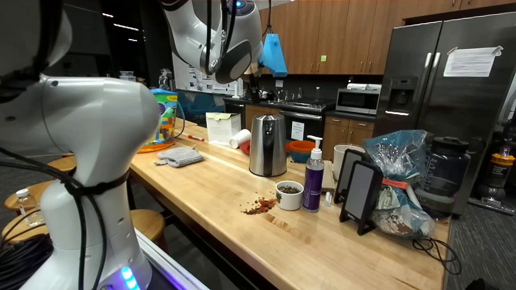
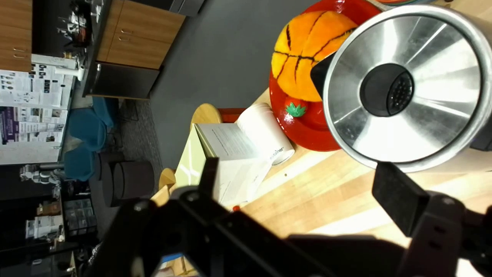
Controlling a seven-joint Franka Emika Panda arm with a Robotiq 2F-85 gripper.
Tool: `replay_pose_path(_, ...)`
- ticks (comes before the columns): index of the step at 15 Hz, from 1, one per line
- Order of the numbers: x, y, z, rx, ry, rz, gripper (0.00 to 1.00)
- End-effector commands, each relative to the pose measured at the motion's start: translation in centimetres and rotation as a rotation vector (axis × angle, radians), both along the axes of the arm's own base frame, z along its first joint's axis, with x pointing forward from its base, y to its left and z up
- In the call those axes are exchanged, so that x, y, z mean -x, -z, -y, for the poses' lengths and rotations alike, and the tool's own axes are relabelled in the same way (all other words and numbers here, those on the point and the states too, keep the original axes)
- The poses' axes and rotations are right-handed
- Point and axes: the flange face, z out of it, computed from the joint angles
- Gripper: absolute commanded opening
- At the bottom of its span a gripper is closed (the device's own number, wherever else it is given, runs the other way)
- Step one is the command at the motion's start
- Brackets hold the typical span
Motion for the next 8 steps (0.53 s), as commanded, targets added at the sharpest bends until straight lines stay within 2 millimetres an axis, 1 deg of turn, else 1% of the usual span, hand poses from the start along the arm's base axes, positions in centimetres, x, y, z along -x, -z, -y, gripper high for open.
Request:
replay_pose_path(1,0.04,-0.07,-0.01,0.001,0.001,-0.001,1.00)
replay_pose_path(4,0.11,-0.27,0.14,-0.002,0.006,0.002,1.00)
replay_pose_path(8,-0.36,-0.89,0.27,0.011,-0.020,-0.076,1.00)
